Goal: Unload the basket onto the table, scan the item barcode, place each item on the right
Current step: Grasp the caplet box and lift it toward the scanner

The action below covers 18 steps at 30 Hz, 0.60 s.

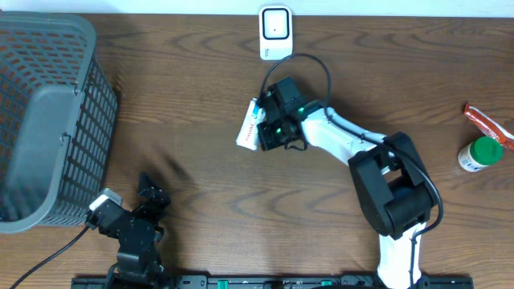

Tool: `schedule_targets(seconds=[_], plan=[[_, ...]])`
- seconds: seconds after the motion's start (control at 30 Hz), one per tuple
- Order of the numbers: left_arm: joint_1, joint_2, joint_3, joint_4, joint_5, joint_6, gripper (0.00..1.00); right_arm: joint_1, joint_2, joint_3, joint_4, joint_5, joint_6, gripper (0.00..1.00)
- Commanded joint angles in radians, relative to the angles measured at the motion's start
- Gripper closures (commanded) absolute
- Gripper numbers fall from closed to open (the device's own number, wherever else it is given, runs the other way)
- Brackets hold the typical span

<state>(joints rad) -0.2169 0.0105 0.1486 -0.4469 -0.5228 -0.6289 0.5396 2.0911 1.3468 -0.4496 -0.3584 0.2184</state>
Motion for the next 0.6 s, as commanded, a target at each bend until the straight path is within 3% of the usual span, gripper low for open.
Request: schedule_targets(seconds=[0.0,0.13,0.43,0.57], plan=[[0.002,-0.006,-0.014,-0.027,-0.005,0.003,0.07,0.032,-0.059,-0.014,-0.003,-0.101,-0.006,0.99],[0.002,-0.006,-0.014,-0.027,-0.005,0.003,0.07,0.036,-0.108,-0.014,0.042,-0.005,-0.006,0.99],[0.002,-0.006,-0.014,-0.027,-0.005,0.003,0.07,0.036,-0.156,-0.013,0.288,0.013,-0.048,0.99],[0.002,-0.006,-0.014,-0.027,-0.005,0.003,0.07,0.035,-0.147,-0.014,0.335,0.240,-0.060,0.99]])
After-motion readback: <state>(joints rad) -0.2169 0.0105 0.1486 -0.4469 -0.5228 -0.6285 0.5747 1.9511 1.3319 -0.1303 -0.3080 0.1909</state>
